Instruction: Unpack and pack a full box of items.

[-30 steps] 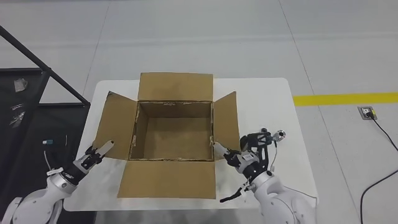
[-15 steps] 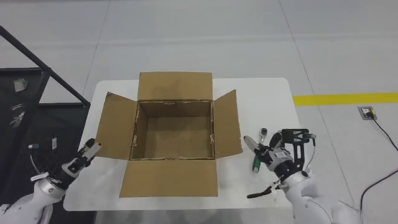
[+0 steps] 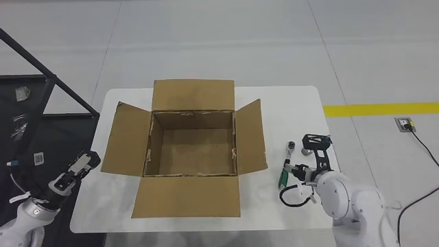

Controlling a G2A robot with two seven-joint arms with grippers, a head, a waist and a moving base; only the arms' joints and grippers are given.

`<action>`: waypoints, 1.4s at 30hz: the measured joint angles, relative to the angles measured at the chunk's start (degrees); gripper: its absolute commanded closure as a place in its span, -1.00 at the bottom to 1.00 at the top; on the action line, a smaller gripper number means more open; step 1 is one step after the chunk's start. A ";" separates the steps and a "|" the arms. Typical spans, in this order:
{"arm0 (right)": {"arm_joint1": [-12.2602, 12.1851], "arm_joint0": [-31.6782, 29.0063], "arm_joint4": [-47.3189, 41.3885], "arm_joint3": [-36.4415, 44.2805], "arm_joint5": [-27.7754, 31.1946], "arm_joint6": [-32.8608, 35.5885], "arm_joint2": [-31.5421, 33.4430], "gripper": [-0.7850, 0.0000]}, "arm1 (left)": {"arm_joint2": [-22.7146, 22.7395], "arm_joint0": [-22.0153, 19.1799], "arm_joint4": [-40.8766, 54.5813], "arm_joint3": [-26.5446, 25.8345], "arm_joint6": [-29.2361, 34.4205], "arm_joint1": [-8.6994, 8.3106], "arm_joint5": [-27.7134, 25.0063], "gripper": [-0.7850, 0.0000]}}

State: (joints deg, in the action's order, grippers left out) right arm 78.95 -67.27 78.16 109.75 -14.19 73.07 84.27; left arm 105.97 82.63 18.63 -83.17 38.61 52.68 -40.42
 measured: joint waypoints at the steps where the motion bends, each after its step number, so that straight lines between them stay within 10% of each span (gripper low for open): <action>1: 0.00 -0.10 -0.06 0.10 0.09 -0.08 0.02 -1.00 | 0.15 0.17 0.15 -0.08 -0.22 0.01 0.36 -1.00; 11: 0.24 0.38 1.57 -1.50 0.90 -2.85 -3.48 -1.00 | 0.21 0.24 0.21 -0.12 -0.29 0.02 0.49 -1.00; 19: 1.06 13.41 -1.38 -19.51 0.45 1.63 -6.34 -1.00 | 0.21 0.24 0.21 -0.12 -0.29 0.02 0.49 -1.00; 27: 1.45 19.35 -3.98 -30.33 0.52 -0.68 -7.05 0.00 | 0.21 0.24 0.21 -0.12 -0.29 0.02 0.49 -1.00; 42: 1.93 25.30 -7.03 -43.56 -1.41 -3.66 -7.82 0.13 | 0.21 0.24 0.21 -0.12 -0.29 0.02 0.49 -1.00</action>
State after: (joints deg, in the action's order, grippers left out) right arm 80.88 -41.97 71.13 66.19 -15.60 69.41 76.45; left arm 106.18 82.87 18.84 -83.29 38.31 52.70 -39.92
